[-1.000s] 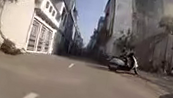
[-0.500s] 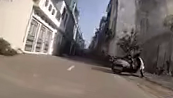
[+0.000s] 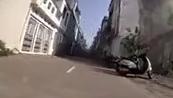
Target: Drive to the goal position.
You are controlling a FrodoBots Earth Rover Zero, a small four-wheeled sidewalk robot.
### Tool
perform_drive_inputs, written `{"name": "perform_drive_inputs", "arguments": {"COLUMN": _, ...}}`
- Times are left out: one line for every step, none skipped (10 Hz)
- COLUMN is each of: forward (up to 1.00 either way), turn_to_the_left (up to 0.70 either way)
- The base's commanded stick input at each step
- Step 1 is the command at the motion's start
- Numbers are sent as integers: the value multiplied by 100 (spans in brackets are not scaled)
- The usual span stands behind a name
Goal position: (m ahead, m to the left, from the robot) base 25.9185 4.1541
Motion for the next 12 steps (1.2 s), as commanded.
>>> {"name": "perform_drive_inputs", "arguments": {"forward": 100, "turn_to_the_left": 0}}
{"name": "perform_drive_inputs", "arguments": {"forward": 100, "turn_to_the_left": 0}}
{"name": "perform_drive_inputs", "arguments": {"forward": 100, "turn_to_the_left": 0}}
{"name": "perform_drive_inputs", "arguments": {"forward": 100, "turn_to_the_left": 0}}
{"name": "perform_drive_inputs", "arguments": {"forward": 100, "turn_to_the_left": 0}}
{"name": "perform_drive_inputs", "arguments": {"forward": 100, "turn_to_the_left": 0}}
{"name": "perform_drive_inputs", "arguments": {"forward": 100, "turn_to_the_left": 0}}
{"name": "perform_drive_inputs", "arguments": {"forward": 100, "turn_to_the_left": 0}}
{"name": "perform_drive_inputs", "arguments": {"forward": 100, "turn_to_the_left": 0}}
{"name": "perform_drive_inputs", "arguments": {"forward": 100, "turn_to_the_left": 0}}
{"name": "perform_drive_inputs", "arguments": {"forward": 100, "turn_to_the_left": 0}}
{"name": "perform_drive_inputs", "arguments": {"forward": 100, "turn_to_the_left": 0}}
